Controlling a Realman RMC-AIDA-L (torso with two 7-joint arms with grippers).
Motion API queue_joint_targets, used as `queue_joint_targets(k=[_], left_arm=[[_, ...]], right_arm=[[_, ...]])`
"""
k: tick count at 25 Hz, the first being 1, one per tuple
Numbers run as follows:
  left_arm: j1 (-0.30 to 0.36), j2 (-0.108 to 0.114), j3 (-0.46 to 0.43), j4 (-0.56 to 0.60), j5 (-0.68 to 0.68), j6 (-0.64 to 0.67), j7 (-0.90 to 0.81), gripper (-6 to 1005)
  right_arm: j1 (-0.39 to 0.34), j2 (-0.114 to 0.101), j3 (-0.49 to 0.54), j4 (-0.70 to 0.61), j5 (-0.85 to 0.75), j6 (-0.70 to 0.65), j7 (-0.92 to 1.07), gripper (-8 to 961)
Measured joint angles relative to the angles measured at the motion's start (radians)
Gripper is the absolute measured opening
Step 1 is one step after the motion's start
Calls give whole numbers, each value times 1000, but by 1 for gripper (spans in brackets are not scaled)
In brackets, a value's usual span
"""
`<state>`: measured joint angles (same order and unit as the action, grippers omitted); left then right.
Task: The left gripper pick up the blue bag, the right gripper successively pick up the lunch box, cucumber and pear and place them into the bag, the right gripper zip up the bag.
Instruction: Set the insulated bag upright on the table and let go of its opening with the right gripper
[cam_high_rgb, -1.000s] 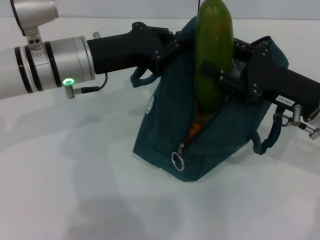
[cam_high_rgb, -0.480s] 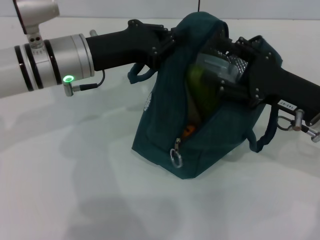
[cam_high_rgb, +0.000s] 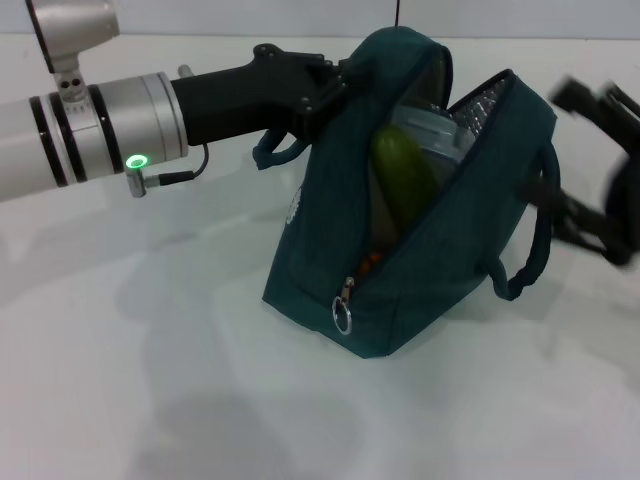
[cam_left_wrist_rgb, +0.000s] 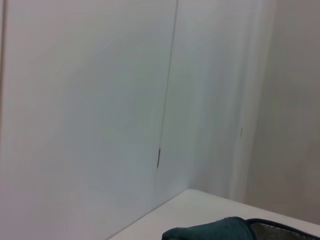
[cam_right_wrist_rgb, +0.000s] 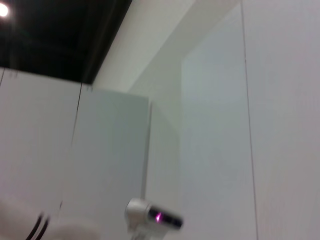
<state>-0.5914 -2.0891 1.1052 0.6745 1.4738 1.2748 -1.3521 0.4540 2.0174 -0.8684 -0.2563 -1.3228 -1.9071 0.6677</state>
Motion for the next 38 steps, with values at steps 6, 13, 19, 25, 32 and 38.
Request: queue_joint_targets(k=[6,13,19,25,32,38], left_arm=[[5,1,-1,-7,0,-33,6,59],[-12,0,7,-21,0,-37,22,59],[-12,-1,7,-21,0,-37,21,59],[-6,-2,2,-21,0,-37,25,60],[-2,-2,1,-64,-70,-47,102,60],[-1,-1,0,-73,-79,-48,123,60]], right_arm=[[-136,-14,-14,-88,-77,40,8,868],[-123,-6,-86,-77,-134,174,48,859],[-85,-2,-152,-77,-129,225,62,813],[-81,-2,-149,-77,-126,232,40,571],[-81,0,-146,-30,-85,248,-79,287],[-83,0,-144,-24,-34,257,-106,37]])
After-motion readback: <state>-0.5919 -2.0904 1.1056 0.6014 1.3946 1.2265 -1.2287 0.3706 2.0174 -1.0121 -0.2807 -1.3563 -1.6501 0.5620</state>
